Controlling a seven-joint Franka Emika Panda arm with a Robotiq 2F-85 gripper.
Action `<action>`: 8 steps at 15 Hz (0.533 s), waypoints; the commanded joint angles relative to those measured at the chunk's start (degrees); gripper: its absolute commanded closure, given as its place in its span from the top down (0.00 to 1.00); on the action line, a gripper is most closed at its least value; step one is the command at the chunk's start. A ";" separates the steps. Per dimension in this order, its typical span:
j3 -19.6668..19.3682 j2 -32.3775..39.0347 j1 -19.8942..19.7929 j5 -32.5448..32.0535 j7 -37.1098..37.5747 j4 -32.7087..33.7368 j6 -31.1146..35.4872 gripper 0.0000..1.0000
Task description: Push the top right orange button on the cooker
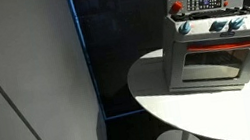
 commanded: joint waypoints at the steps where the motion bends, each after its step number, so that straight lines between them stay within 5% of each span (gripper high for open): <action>1: -0.94 0.17 1.24 -0.39 0.52 0.14 -0.15 1.00; 8: -1.08 0.93 1.09 -0.63 0.59 1.00 0.10 1.00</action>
